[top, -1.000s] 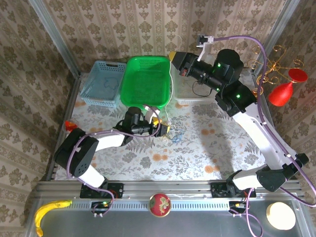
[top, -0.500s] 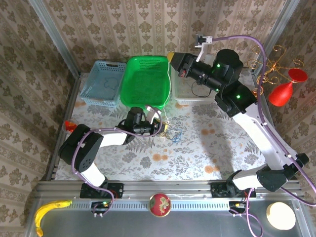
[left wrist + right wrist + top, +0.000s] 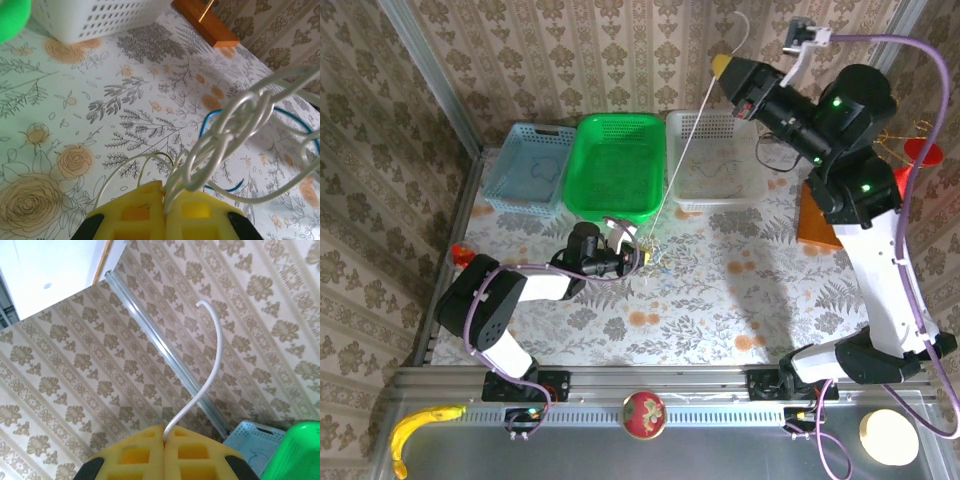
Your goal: Untangle the cables
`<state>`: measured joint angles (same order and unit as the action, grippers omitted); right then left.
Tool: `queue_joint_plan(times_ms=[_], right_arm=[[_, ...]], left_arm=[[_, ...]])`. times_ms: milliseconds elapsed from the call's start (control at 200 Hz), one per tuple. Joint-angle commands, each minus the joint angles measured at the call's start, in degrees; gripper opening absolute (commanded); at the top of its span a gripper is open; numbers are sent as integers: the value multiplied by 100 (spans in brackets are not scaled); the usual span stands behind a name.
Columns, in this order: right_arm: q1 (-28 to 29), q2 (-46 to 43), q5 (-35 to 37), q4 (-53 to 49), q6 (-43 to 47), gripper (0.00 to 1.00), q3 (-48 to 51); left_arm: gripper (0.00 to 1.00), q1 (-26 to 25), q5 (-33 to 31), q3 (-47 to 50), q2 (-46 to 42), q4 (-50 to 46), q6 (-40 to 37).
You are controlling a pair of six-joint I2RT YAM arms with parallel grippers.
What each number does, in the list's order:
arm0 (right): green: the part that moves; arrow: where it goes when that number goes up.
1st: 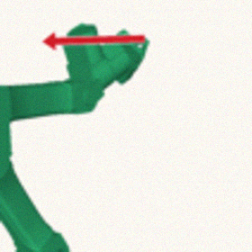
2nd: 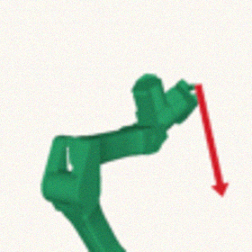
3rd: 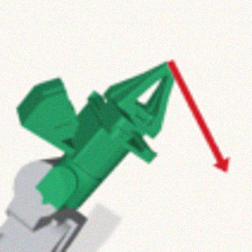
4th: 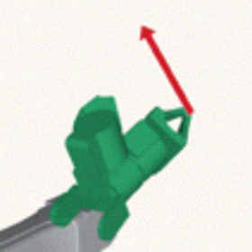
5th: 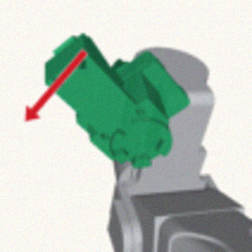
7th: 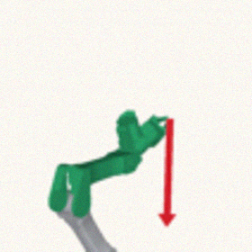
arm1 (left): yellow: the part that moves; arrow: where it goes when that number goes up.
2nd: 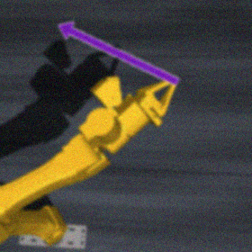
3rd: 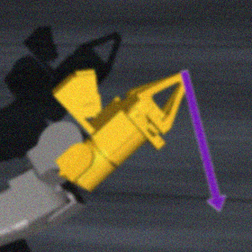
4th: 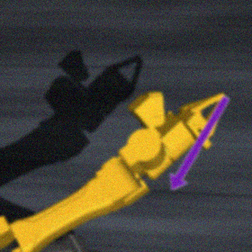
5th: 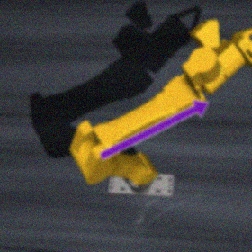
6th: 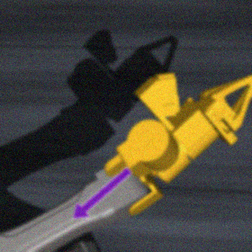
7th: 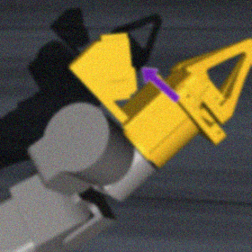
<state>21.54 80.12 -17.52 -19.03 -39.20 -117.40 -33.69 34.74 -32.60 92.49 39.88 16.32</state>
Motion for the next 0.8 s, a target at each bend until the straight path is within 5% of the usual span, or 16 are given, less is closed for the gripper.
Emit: queue_joint_plan(times_ms=[0, 535, 660, 795], right_arm=[[-242, -84, -71, 371, 20, 0, -608], [-1355, 291, -323, -58, -338, 0, -2017], [-1275, 9, -845, 381, -628, 0, -880], [-838, -928, -749, 782, -381, 0, 1494]], left_arm=[[0, 99, -155, 313, 6, -248, 133], [0, 486, -334, 737, -105, -293, 238], [0, 495, -310, 643, -368, -479, 262], [0, 495, -377, 389, -893, -1159, 142]])
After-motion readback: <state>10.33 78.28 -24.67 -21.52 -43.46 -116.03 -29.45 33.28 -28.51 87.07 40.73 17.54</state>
